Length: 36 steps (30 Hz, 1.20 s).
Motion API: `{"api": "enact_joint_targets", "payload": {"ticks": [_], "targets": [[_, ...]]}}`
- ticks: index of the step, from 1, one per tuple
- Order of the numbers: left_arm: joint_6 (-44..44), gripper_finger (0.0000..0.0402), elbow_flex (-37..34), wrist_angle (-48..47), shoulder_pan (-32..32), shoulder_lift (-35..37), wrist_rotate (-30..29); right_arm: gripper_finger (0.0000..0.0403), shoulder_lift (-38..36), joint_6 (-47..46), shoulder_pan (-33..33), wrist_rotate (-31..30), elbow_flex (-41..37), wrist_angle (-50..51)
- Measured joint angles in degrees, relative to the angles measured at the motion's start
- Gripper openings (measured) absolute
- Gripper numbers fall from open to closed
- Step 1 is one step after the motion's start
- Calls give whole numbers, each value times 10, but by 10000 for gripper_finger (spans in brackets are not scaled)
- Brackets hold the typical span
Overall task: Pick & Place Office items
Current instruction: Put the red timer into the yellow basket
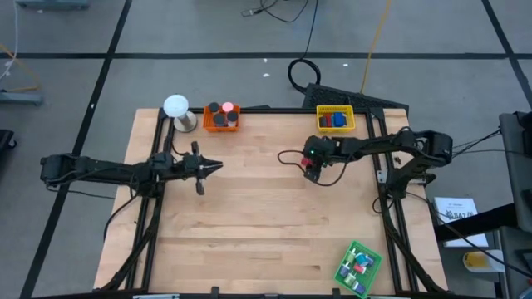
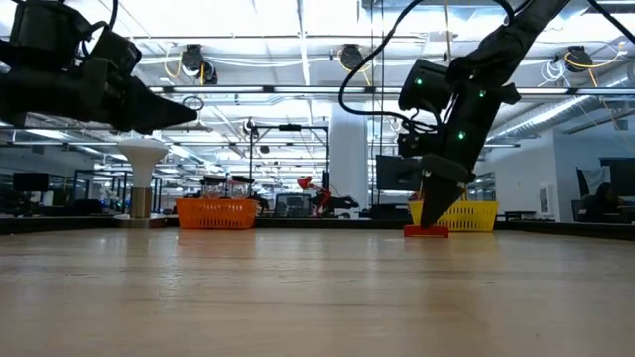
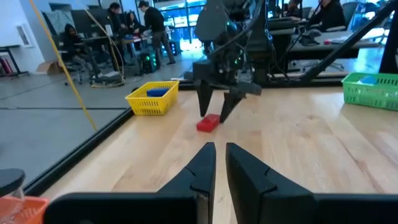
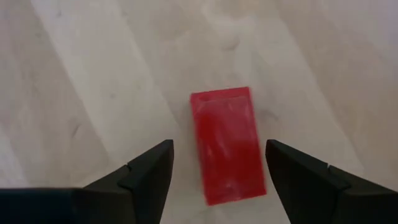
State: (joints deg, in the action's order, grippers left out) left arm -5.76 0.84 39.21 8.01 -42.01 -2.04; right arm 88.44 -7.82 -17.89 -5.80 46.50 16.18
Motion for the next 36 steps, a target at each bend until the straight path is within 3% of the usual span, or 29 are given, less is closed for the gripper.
{"api": "enact_joint_targets", "payload": {"ticks": [12, 20, 26, 36], "targets": [[4, 42, 0, -169, 24, 179, -10, 212, 13, -2, -27, 31, 0, -5], [28, 42, 0, -282, 30, 323, 21, 203, 40, -20, -26, 32, 1, -1], [47, 42, 0, -358, 28, 413, 50, 159, 35, -48, -23, 31, 0, 0], [65, 42, 0, -351, 28, 417, 5, 154, 3, -153, -40, 52, 1, 25]]}}
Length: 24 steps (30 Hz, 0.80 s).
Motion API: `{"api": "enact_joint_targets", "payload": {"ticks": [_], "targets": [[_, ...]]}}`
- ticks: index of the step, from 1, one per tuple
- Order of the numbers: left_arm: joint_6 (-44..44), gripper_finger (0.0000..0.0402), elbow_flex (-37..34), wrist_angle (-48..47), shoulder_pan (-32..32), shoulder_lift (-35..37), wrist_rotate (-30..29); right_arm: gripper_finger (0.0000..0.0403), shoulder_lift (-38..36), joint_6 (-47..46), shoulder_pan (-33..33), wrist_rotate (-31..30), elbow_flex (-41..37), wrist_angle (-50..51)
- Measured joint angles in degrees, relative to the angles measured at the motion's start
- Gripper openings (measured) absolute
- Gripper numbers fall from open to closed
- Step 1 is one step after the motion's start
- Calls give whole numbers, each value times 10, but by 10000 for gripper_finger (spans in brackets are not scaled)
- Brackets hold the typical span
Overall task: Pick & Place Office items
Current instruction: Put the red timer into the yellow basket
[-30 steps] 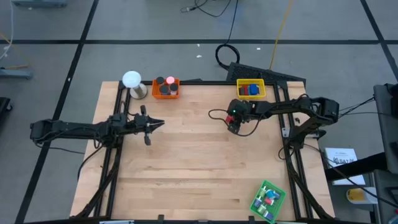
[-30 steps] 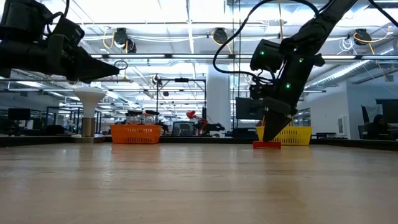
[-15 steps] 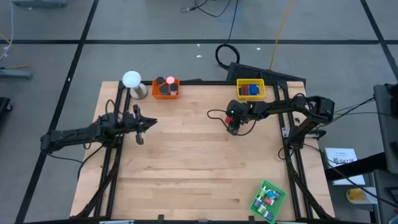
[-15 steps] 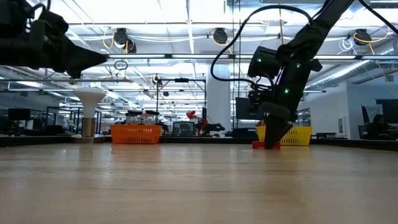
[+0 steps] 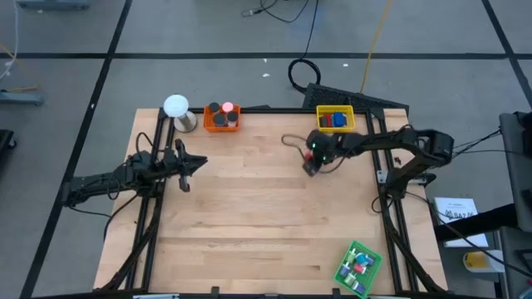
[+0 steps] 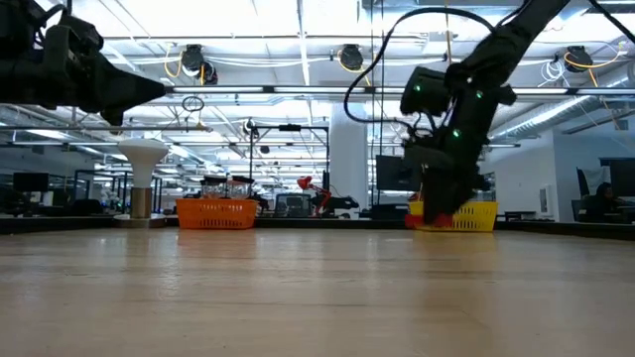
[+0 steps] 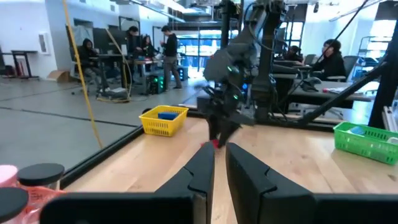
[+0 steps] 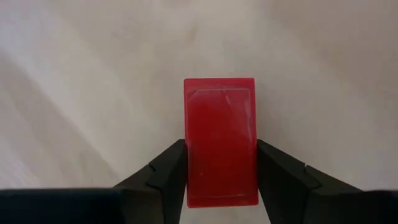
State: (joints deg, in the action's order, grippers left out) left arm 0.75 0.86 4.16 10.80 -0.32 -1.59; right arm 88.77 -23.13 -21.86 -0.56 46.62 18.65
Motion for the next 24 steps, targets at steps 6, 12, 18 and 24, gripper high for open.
{"api": "enact_joint_targets", "payload": {"ticks": [6, 12, 18, 24], "targets": [[13, 42, 0, -9, -1, 0, 0, 155, -62, -54, -93, -20, 63, 81], [11, 42, 0, -10, -1, 0, 1, 155, -62, -44, -225, -21, 121, 93], [11, 42, 0, -10, -1, 0, 0, 155, -10, -34, -309, 10, 147, 90], [11, 42, 0, -10, -1, 0, 0, 162, 16, -30, -313, 23, 146, 60]]}}
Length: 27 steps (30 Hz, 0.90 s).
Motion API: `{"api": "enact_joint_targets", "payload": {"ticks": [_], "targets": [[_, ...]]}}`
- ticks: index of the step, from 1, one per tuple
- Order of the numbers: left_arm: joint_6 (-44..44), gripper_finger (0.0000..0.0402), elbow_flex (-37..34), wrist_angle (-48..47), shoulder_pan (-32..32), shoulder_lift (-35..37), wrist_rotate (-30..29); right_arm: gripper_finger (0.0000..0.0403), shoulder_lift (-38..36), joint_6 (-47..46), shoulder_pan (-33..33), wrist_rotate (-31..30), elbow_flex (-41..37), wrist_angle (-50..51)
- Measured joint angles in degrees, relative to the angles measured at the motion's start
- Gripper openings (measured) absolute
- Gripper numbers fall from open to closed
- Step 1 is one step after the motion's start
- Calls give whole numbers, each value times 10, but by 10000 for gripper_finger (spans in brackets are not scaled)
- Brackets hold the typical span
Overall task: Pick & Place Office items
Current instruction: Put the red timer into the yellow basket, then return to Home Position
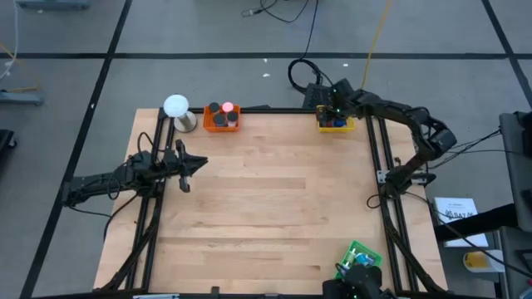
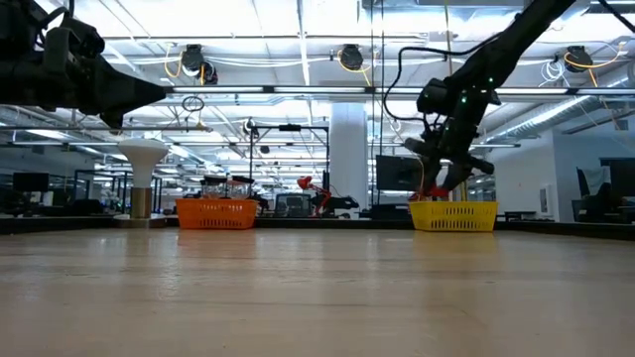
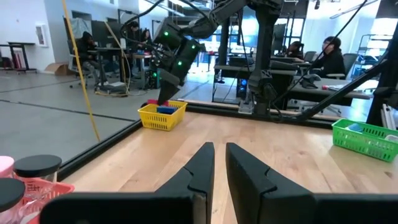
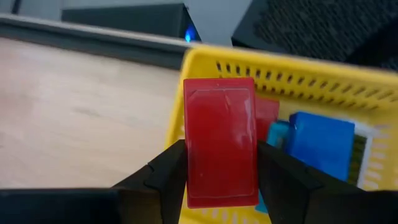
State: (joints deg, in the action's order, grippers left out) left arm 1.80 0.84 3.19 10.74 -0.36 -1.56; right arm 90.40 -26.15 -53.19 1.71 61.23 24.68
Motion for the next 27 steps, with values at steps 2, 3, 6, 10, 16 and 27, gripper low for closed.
{"api": "enact_joint_targets", "payload": {"ticks": [2, 3, 6, 10, 16, 27], "targets": [[0, 42, 0, 0, 0, 0, 0, 165, 9, -3, 0, -1, 1, 0], [0, 42, 0, 0, 0, 0, 0, 165, 16, -9, 0, -1, 0, -1], [0, 42, 0, 0, 0, 0, 0, 165, 32, -17, 0, -1, -1, -4], [0, 42, 0, 0, 0, 0, 0, 174, 50, -22, 2, -3, -1, -2], [0, 42, 0, 0, 0, 0, 0, 207, 38, 2, 2, -5, 0, -14], [0, 42, 0, 0, 0, 0, 0, 192, -95, 166, 58, -35, -52, 38]]}}
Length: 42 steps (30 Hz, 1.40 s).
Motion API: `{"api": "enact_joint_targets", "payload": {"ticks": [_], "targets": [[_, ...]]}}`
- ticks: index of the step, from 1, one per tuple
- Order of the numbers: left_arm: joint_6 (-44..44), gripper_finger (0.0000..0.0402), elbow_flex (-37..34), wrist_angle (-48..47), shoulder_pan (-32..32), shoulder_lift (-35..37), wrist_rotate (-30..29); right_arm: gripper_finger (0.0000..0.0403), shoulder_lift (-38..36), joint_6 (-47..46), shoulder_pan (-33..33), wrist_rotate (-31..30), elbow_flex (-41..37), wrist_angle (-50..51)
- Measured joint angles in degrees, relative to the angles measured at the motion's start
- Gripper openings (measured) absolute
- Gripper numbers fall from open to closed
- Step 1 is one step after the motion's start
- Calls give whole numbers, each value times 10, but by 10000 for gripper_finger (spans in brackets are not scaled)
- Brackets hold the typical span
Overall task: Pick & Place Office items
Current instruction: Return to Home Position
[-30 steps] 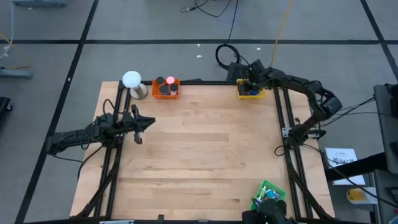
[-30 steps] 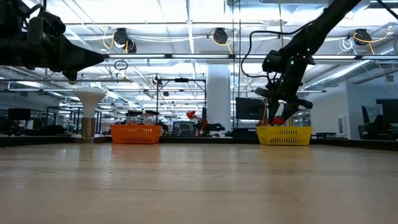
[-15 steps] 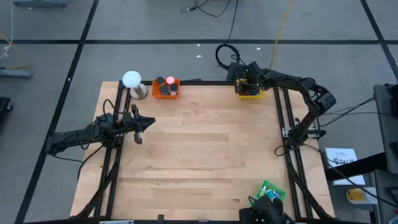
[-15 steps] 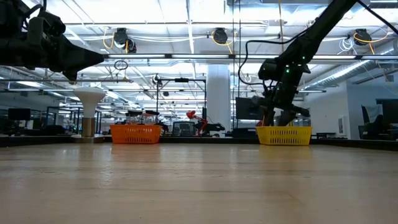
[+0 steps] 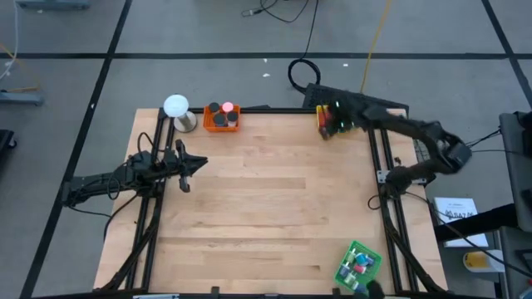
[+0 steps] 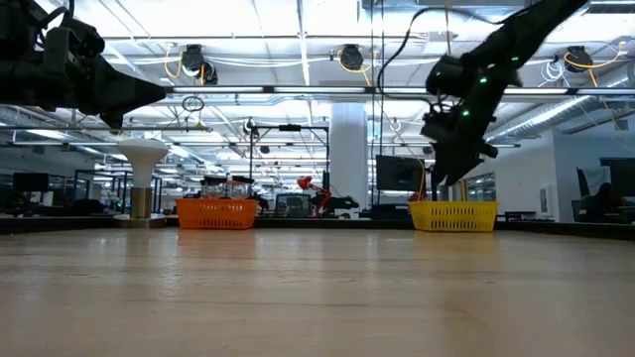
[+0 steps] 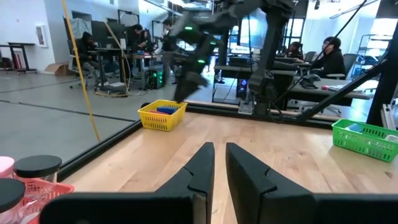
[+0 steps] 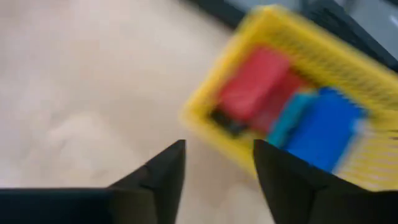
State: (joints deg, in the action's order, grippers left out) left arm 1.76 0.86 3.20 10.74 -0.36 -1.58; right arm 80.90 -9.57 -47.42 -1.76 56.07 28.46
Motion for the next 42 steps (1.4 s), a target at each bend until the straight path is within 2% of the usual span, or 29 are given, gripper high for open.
{"api": "enact_joint_targets", "payload": {"ticks": [6, 12, 20, 24, 25, 28, 32, 33, 36, 42], "targets": [[0, 42, 0, 0, 0, 0, 0, 91, -171, 60, 100, 63, -193, -135], [0, 42, 0, 0, 0, 0, 0, 8, -379, 82, 132, 164, -342, -199], [0, 42, 0, 0, 0, 0, 0, 3, -657, 72, 136, 252, -463, -267], [0, 42, 0, 0, 0, 0, 0, 1, -781, 50, 141, 259, -489, -250], [0, 42, 0, 0, 0, 0, 0, 1, -807, 49, 144, 256, -491, -239], [0, 42, 0, 0, 0, 0, 1, 1, -806, 50, 161, 232, -493, -230], [0, 42, 1, 0, 0, -4, -2, 0, -808, 51, 210, 95, -507, -260], [0, 42, 1, 4, 0, -4, -3, 0, -808, 45, 226, 71, -515, -272], [0, 42, 1, -1, 0, -7, -4, 0, -808, 40, 287, 49, -551, -311], [0, 42, 1, 0, 0, -7, -4, 0, -808, 78, 410, -44, -551, -323]]}}
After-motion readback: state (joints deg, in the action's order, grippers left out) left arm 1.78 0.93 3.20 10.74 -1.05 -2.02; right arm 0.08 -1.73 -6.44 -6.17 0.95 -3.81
